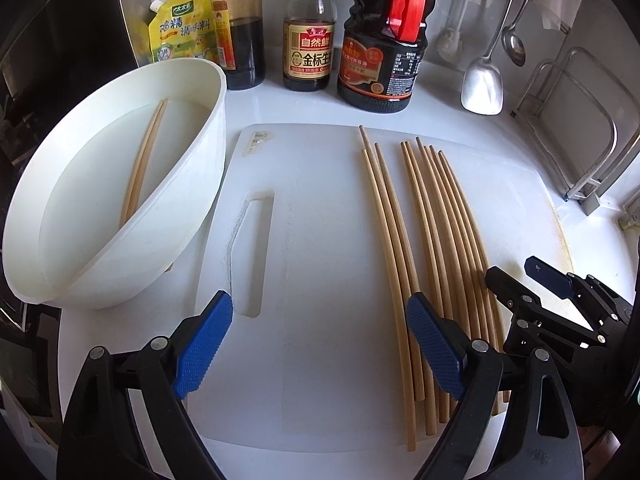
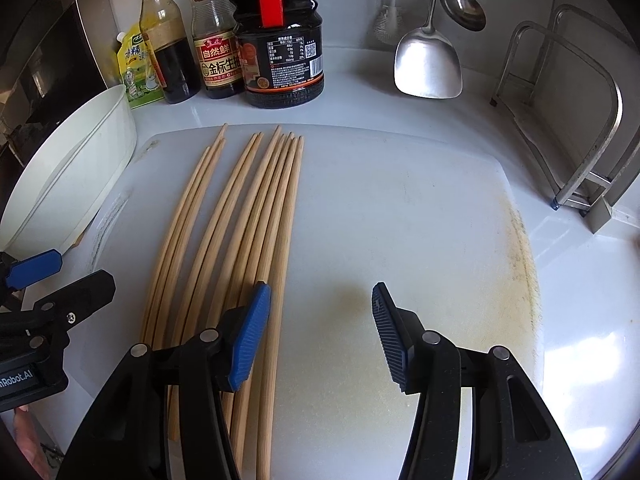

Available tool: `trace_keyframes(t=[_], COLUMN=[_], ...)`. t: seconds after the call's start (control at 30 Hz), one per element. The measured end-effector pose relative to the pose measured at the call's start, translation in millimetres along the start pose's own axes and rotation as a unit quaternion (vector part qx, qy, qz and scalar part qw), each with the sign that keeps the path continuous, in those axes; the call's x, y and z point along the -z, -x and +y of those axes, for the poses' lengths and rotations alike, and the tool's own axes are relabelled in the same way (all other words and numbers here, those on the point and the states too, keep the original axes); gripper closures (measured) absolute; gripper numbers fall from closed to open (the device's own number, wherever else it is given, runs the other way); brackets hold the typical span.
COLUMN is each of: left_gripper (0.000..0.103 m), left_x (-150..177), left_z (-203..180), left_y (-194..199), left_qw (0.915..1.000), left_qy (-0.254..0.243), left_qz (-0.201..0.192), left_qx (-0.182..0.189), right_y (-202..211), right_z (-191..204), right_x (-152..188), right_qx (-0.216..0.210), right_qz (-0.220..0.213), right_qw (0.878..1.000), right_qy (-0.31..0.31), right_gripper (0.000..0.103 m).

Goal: Organize utensils
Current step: 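Close the left gripper on a chopstick while the right gripper grasps another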

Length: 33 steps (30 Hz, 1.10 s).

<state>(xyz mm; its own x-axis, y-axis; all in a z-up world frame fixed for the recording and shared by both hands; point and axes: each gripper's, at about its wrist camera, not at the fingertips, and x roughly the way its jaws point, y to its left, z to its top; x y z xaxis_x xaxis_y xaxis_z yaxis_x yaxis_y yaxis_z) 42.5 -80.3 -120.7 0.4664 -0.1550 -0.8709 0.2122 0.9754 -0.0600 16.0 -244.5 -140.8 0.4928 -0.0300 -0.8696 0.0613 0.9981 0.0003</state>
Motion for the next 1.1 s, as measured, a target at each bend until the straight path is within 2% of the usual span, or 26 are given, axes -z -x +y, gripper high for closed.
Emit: trace_keyframes(t=[0.3, 0.63, 1.1], left_gripper=[0.016, 0.016, 0.016], left_x=[-0.5, -2.4, -3.0], left_z=[-5.0, -11.4, -9.3], left_y=[-3.9, -7.7, -23.3], left_qw=[1.0, 0.9999, 0.9994], left_qy=[-0.004, -0.011, -0.005], left_qz=[0.005, 0.005, 0.008], left_qx=[-0.001, -0.004, -0.034], right_y=[-5.1, -4.8, -1.2], right_z=[-0.3, -11.8, -40.0], right_x=[-2.7, -2.0, 3.6], right_qx=[0.003, 0.005, 0.009], right_qz=[0.007, -0.007, -0.011], right_qw=[1.0, 1.0, 1.0], right_qy=[0.009, 0.005, -0.016], right_gripper=[0.052, 0.052, 0.052])
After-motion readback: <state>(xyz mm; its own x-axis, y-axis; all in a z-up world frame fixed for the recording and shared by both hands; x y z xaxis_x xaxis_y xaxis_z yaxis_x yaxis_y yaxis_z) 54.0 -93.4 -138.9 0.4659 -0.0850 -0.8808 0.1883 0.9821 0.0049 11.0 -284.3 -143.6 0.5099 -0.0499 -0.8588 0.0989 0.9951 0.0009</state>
